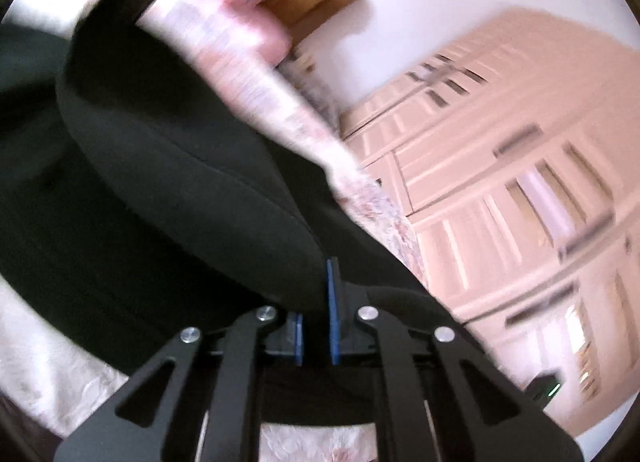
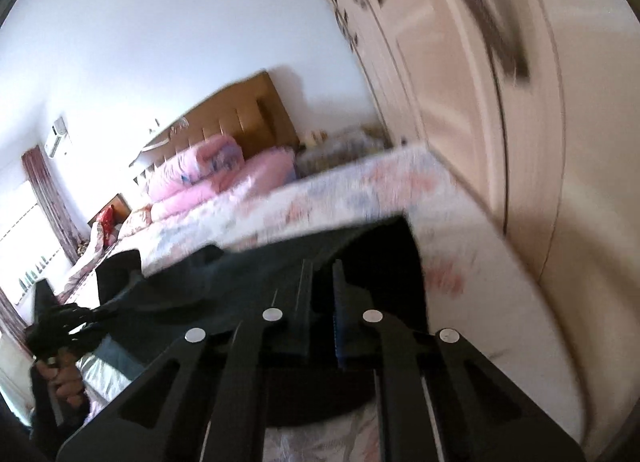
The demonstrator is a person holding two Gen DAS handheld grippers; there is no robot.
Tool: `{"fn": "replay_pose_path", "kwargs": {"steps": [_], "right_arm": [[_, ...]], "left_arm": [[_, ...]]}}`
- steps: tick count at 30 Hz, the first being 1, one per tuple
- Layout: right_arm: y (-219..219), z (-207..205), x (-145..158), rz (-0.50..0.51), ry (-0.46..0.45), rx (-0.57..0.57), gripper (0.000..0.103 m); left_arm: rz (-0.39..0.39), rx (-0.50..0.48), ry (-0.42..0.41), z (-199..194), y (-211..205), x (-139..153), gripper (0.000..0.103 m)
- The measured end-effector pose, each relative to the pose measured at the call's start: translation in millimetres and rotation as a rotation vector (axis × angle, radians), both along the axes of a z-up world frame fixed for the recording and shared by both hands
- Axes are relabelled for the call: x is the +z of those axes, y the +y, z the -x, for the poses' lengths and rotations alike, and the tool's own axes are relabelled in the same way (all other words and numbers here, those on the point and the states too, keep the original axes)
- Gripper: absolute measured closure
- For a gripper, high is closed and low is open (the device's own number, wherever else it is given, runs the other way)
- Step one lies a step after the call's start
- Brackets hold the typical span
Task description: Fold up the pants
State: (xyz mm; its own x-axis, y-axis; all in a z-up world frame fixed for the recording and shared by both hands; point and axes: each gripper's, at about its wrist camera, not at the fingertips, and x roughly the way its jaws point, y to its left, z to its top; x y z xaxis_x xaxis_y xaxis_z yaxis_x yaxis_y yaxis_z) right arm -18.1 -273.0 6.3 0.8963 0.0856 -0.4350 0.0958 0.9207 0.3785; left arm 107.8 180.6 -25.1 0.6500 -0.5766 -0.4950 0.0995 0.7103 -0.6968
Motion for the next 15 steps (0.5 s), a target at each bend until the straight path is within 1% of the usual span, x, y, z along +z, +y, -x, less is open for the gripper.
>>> {"fn": "replay_pose_path", "kwargs": {"steps": [2,3,5,6,8,9,11,13,15], "right_arm": [[-7,4,4,0.022,0.011,-0.012,0.094],[-11,5,-2,0.026,0.036,-0.016,0.094],[-20,2,-31,-0.004,0.121,-0.022,0.094],[-24,-2,-51,-0.032,0.173,-0.019,0.094],[-28,-4,-71,-0.044,0.217,-0.031,0.094],[-29,-3,-73,-0.048,0.217,-0.032,0.094],[-29,0,-64,-0.055,0.192,-0.023,0.094],[-22,3,-49,-0.010,0.158,-0.013,0.094],[-16,4,-48,0.002,0.162,-0.019,0.094]], "left_arm": [[-0.038,-0.006,-0.006,12,-5,7,0.094],[-0.060,-0.008,0.022,18,-7,0,0.094],[-0.102,-0.008,0.077,22,-8,-20,0.093],[-0.108,-0.010,0.130,21,-7,-40,0.093],[-0.086,-0.014,0.199,18,-4,-65,0.093],[-0.076,-0.013,0.193,19,-2,-68,0.093],[-0.086,-0.012,0.176,20,-2,-60,0.092],[-0.111,-0.008,0.135,24,-1,-47,0.091],[-0.144,-0.001,0.131,24,0,-47,0.089]]}}
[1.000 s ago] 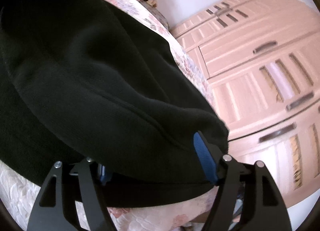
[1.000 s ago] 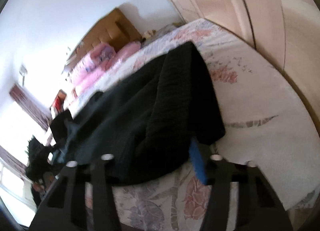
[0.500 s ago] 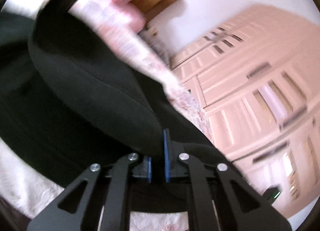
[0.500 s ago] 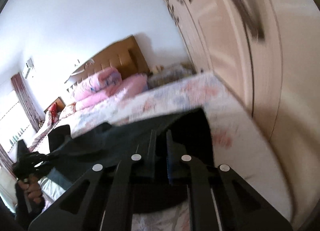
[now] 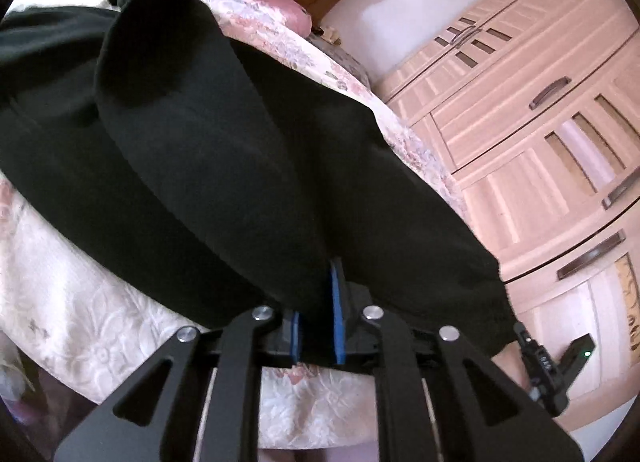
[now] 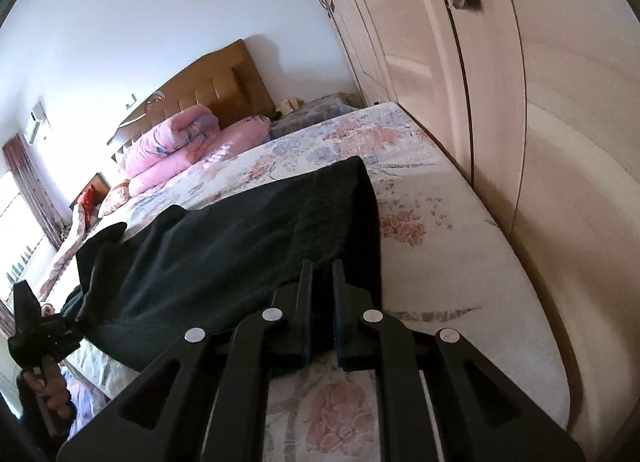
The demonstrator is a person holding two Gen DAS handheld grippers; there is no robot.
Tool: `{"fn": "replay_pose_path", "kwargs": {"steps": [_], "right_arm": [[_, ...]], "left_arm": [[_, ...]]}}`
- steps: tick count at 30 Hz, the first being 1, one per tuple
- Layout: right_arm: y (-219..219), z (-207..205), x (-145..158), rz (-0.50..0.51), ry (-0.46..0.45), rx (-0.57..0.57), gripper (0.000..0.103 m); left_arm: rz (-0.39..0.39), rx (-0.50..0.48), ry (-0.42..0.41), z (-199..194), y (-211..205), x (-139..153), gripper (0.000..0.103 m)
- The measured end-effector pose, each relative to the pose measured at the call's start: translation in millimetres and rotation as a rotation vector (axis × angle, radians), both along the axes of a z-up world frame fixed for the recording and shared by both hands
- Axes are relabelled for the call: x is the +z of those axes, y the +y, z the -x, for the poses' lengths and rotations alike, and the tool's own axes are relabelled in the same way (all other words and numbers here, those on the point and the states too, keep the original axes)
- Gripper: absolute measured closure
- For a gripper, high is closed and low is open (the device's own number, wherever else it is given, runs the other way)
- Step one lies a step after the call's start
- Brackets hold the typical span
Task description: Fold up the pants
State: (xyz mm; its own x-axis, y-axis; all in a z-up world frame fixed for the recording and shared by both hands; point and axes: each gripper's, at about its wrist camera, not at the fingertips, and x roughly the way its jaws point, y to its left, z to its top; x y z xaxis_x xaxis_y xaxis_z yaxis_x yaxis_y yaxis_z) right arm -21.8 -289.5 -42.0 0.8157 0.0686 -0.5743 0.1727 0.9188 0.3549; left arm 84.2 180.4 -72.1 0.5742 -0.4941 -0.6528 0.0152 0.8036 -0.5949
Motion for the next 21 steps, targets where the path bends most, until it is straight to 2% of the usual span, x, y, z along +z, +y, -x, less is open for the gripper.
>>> {"fn": "replay_pose_path", "kwargs": {"steps": [2,3,4,5,6,7,8,10,12,15,17,18,20,21], "right_arm": [[-3,-5,-19,-0.009,0.062,-0.028,0.093],[-8,-5,-30,-0.029,0.091,-0.048,0.091],[-14,-4,-38,-0.062,0.096,-0.063,0.078],[-16,-3,-36,-0.068,0.092,-0.071,0.056],[-17,-2,-32,-0.052,0.102,-0.095,0.044],[-17,-1,-22,-0.039,0.099,-0.110,0.028],[-15,3,-14,-0.034,0.071,-0.111,0.023],[0,9,11,0.025,-0.026,-0.089,0.023],[27,4,26,0.093,-0.069,-0.012,0.023],[82,-26,17,0.148,-0.014,0.174,0.023],[108,-46,-6,0.203,0.066,0.245,0.025],[113,-56,-21,0.236,0.137,0.262,0.024],[123,-52,-34,0.355,0.114,0.292,0.024],[122,-50,-36,0.367,0.131,0.309,0.024]], "left_arm": [[-0.006,0.005,0.040,-2,-1,-9,0.086],[0.020,0.006,0.038,-1,2,-15,0.085],[0.031,0.004,0.028,-1,3,-15,0.085],[0.033,-0.009,0.025,0,5,-13,0.083],[0.037,-0.021,0.023,1,6,-13,0.079],[0.050,-0.031,0.018,0,6,-11,0.064],[0.062,-0.036,0.007,1,7,-8,0.046],[0.025,-0.018,-0.022,4,6,-3,0.034],[-0.024,-0.015,-0.035,5,3,-3,0.034],[-0.062,-0.009,-0.046,7,-3,-4,0.034],[-0.076,-0.014,-0.039,8,-3,-4,0.034],[-0.074,-0.016,-0.036,7,-4,-3,0.034],[-0.065,-0.025,-0.034,7,-3,-4,0.034],[-0.066,-0.036,-0.031,7,-1,-4,0.034]]}}
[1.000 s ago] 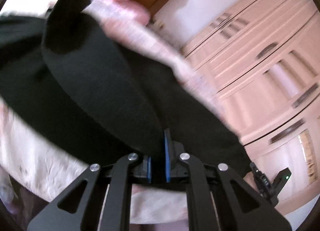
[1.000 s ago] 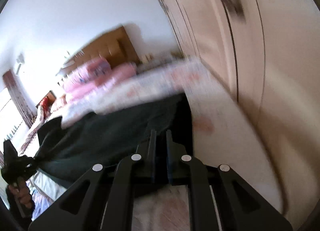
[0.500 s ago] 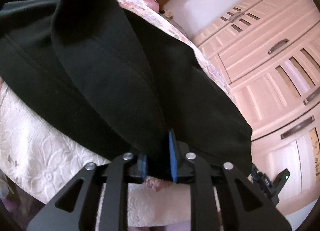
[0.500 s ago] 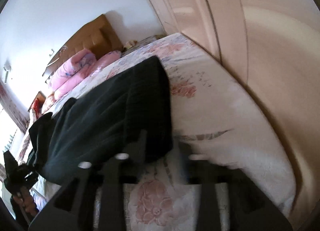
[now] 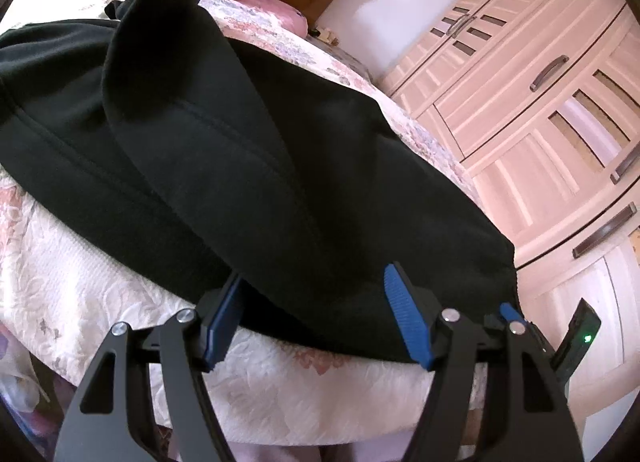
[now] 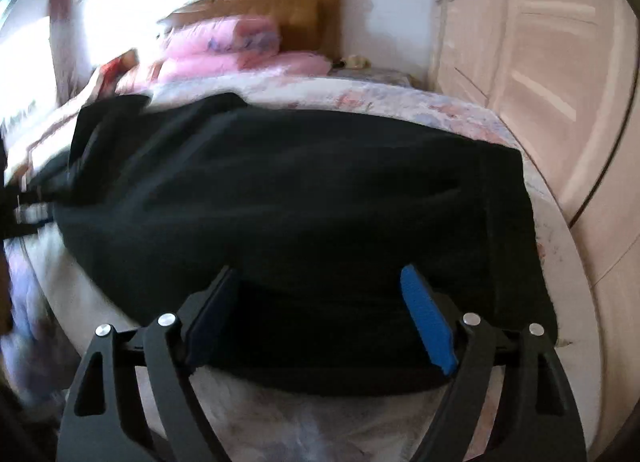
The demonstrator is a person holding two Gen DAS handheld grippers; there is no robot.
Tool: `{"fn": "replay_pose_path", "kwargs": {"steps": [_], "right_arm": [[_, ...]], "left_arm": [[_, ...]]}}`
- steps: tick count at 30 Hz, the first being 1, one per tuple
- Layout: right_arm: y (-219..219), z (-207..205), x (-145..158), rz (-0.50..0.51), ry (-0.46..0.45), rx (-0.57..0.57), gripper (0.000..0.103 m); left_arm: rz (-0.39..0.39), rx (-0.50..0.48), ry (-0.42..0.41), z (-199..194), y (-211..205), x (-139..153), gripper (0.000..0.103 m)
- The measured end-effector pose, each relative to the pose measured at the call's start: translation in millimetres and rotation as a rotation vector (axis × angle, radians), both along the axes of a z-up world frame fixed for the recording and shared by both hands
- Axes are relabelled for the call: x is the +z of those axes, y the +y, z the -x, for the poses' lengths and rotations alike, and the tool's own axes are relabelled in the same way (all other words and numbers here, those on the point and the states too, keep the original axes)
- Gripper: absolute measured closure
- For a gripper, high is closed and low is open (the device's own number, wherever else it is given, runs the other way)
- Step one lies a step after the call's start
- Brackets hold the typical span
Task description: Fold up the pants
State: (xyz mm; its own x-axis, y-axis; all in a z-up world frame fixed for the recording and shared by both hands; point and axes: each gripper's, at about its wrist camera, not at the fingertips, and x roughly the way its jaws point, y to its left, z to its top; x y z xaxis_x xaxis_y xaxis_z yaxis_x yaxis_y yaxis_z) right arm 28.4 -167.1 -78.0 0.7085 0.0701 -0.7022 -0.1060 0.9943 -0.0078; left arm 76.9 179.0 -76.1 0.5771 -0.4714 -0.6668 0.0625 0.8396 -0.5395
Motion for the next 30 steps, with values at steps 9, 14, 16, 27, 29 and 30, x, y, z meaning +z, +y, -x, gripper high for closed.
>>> {"fn": "replay_pose_path", "kwargs": {"steps": [9,14,16,27,29,30], "right_arm": [[26,-9,44,0.052,-0.072,0.016,0.021],[44,-23,28,0.008,-0.022,0.058,0.021],[49,-25,21,0.012,-0.002,0.061,0.021],[40,-44,8,-0.047,0.075,-0.017,0.015],[43,-45,7,-0.040,0.076,-0.022,0.015],[44,-46,7,-0.036,0.077,-0.022,0.015]], "left_arm": [[-0.015,0.252,-0.102,3,152,63,0.017],[0.035,0.486,0.031,-59,336,69,0.021],[-0.006,0.519,0.116,-91,391,55,0.028],[-0.070,0.413,0.179,-132,455,11,0.035],[-0.073,0.424,0.164,-131,458,15,0.036],[-0.081,0.422,0.171,-133,456,13,0.036]]}}
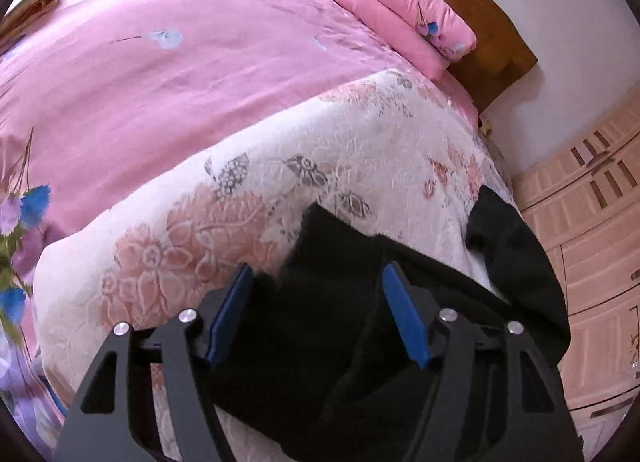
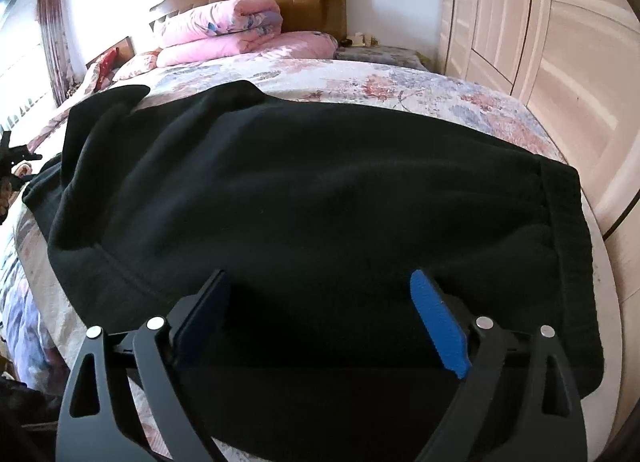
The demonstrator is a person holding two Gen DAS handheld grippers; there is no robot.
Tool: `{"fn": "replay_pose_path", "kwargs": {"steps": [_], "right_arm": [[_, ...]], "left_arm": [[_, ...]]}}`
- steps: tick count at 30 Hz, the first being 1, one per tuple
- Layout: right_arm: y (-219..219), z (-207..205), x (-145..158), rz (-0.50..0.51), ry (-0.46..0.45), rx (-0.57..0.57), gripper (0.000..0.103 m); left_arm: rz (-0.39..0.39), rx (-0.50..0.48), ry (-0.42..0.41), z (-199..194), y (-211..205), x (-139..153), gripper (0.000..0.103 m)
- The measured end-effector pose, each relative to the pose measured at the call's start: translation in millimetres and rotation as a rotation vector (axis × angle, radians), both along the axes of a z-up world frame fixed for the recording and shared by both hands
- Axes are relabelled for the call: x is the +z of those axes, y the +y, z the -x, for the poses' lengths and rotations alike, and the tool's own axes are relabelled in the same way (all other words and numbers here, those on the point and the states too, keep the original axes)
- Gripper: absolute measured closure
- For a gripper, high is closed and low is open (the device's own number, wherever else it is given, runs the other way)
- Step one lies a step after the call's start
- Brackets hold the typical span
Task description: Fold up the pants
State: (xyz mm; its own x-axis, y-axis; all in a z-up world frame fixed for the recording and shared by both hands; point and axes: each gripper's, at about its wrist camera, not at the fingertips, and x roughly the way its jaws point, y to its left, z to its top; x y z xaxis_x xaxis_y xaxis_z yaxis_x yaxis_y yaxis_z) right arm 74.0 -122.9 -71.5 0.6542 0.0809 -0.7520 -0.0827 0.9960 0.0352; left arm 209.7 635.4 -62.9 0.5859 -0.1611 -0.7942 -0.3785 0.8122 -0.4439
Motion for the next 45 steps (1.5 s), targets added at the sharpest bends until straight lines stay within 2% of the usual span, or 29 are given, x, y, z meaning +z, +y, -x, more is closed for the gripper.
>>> {"fn": "replay_pose_path", "kwargs": {"steps": [1,4,6,8,12,13,14,15,16,18,20,22,24,26,29,31,32,34,36,38,39,40,41,43,45], "right_arm": [[1,0,-1,0.002,-0.001,-0.001,0.015],[1,-1,-1,-0.004,-0.002,-0.003,0.014],[1,-1,-1,-0.003,-0.005,-0.004,0.014],[1,-1,-1,-0.002,-0.008,-0.004,0.014],[0,0,-1,-0.008,-0.014,-0.002,0.014],[0,1,-2,-0.007,-0.017,-0.002,0.014],[0,1,-2,-0.007,-0.019,-0.003,0.014],[0,1,-2,-0.007,-0.022,-0.003,0.014],[0,1,-2,-0.008,-0.023,-0.003,0.014],[0,1,-1,-0.010,-0.019,-0.003,0.014],[-1,0,0,-0.021,-0.010,-0.001,0.014],[-2,-2,4,-0.037,-0.003,-0.004,0.014],[-3,-3,10,-0.052,-0.015,-0.007,0.014],[0,-3,11,-0.044,-0.023,0.001,0.014],[2,-6,-1,-0.021,0.005,0.000,0.014],[1,-5,0,-0.025,0.005,0.005,0.014],[1,-5,2,-0.022,0.013,0.007,0.014],[3,-7,16,0.000,-0.003,0.015,0.014],[10,-14,39,0.008,-0.065,0.067,0.014],[23,-33,56,0.001,-0.094,0.147,0.014],[37,-52,64,-0.005,-0.097,0.211,0.014],[47,-64,67,-0.006,-0.100,0.246,0.014],[61,-82,69,-0.004,-0.101,0.294,0.014],[94,-122,64,0.034,-0.081,0.358,0.014],[126,-154,57,0.030,-0.044,0.433,0.014]], "left_arm": [[-0.027,-0.016,0.024,-4,-3,-2,0.036],[-0.172,-0.084,0.079,-13,-22,-9,0.034],[-0.262,-0.120,0.066,-14,-31,-10,0.031],[-0.272,-0.119,0.053,-13,-31,-11,0.029],[-0.209,-0.141,0.075,-10,-28,-16,0.032],[-0.180,-0.148,0.077,-9,-25,-15,0.040],[-0.158,-0.147,0.077,-6,-23,-13,0.067],[-0.111,-0.158,0.062,-2,-18,-11,0.079],[-0.091,-0.169,0.040,0,-17,-8,0.081],[-0.207,-0.208,0.004,2,-31,7,0.082],[-0.307,-0.201,-0.046,1,-42,28,0.083],[-0.388,-0.177,-0.114,0,-50,54,0.083],[-0.431,-0.168,-0.156,-4,-56,73,0.083],[-0.465,-0.161,-0.108,-18,-56,69,0.083],[-0.575,-0.107,0.063,-44,-51,26,0.085],[-0.677,-0.025,0.162,-51,-44,-5,0.103],[-0.682,-0.003,0.179,-48,-41,-14,0.103],[-0.664,0.037,0.140,-40,-38,-17,0.103],[-0.659,0.076,0.131,-37,-39,-6,0.098],[-0.685,0.136,0.088,-32,-45,17,0.067],[-0.636,0.131,0.001,-27,-55,37,0.061],[-0.585,0.099,-0.042,-23,-62,49,0.050],[-0.498,0.013,-0.091,-24,-80,61,0.040],[-0.441,-0.105,-0.111,-28,-110,69,0.031],[-0.369,-0.240,-0.062,-38,-142,58,0.031]]}}
